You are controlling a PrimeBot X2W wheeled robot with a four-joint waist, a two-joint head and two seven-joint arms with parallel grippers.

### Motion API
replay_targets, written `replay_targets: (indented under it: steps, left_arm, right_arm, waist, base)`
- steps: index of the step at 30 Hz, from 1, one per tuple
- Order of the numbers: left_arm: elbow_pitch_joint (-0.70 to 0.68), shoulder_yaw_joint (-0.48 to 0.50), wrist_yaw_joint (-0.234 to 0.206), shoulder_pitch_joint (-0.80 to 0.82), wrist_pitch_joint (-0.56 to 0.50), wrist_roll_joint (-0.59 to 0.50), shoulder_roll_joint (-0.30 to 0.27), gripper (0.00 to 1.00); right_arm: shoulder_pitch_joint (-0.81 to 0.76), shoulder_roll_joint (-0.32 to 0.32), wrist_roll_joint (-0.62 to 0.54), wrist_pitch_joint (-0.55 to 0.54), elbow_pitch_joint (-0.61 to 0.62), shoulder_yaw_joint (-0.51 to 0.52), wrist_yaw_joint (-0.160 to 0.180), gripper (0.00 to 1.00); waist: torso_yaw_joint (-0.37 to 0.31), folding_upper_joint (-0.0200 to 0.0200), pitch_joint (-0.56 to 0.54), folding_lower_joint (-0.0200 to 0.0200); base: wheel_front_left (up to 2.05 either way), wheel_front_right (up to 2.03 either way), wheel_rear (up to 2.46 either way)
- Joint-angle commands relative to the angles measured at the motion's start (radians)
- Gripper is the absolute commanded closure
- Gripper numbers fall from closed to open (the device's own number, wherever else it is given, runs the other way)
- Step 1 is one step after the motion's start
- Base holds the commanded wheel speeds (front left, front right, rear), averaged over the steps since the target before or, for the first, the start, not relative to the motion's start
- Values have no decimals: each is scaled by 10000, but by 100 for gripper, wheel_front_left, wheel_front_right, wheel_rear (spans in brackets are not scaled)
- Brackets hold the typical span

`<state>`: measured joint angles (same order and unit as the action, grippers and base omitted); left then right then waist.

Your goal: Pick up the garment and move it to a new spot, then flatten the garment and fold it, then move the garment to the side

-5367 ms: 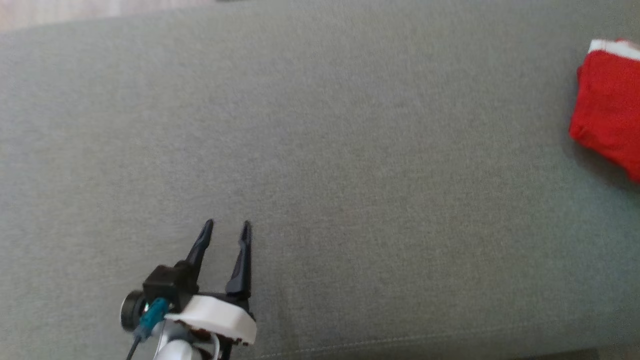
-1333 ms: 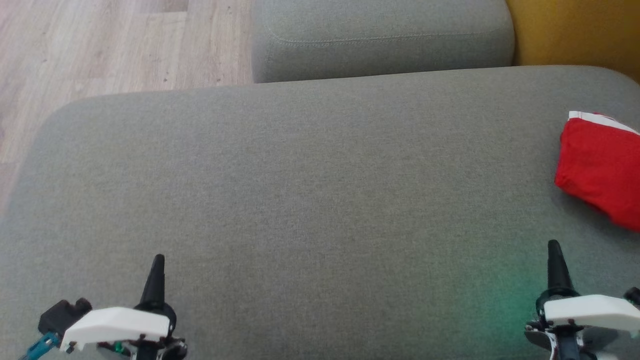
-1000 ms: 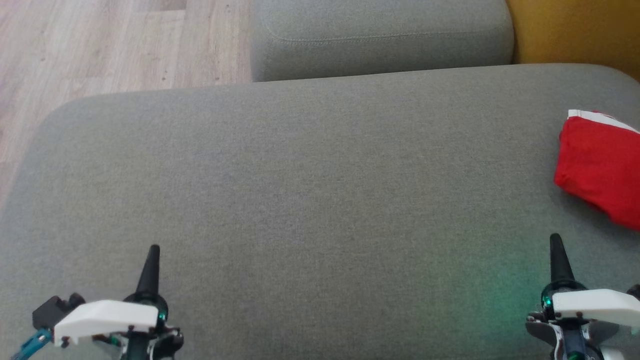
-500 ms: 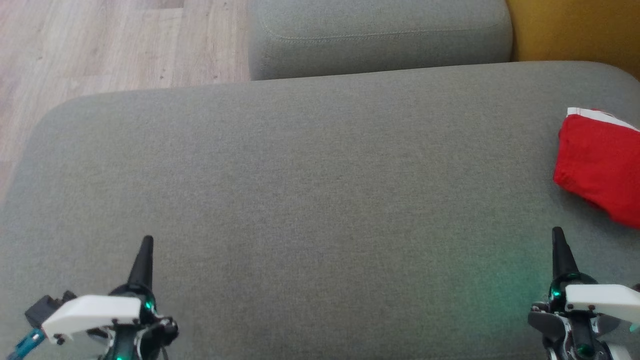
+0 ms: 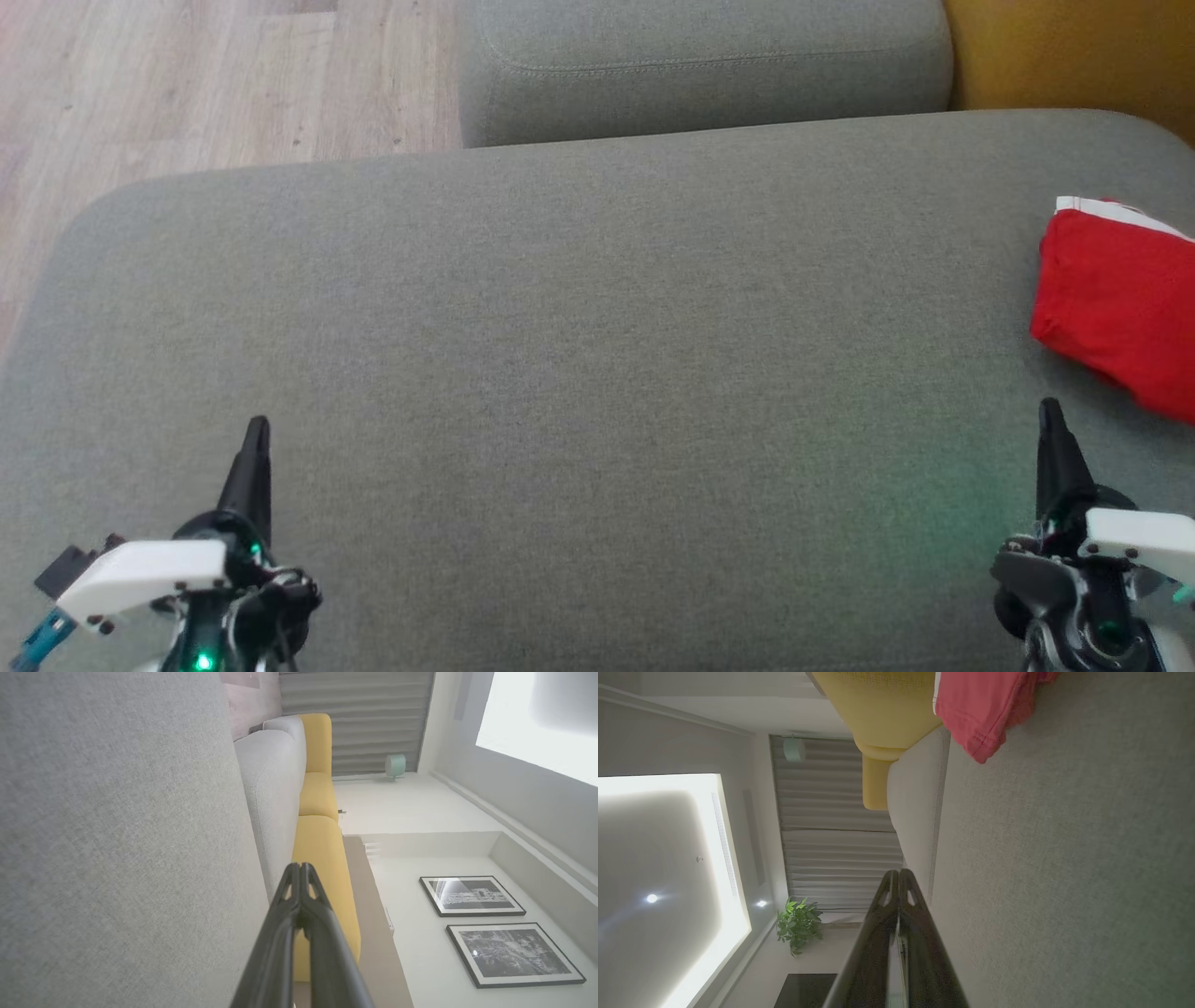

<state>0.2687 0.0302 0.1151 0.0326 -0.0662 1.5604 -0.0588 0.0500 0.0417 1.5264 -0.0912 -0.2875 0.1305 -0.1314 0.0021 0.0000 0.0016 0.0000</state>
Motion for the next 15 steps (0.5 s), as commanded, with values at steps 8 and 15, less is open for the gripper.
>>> replay_targets:
  steps: [8,15]
  left_arm:
    - [-247,538,155,729,-231,730,-130,100]
    - [-246,567,155,731,-254,706,-110,100]
  right_arm:
    - [579,85,820,-222,428,-165,7,100]
    - [579,85,821,-222,428,-165,7,100]
  waist:
    - [-21,0,15,0]
    - [-21,0,15,0]
  base:
    - [0,0,0]
    - [0,0,0]
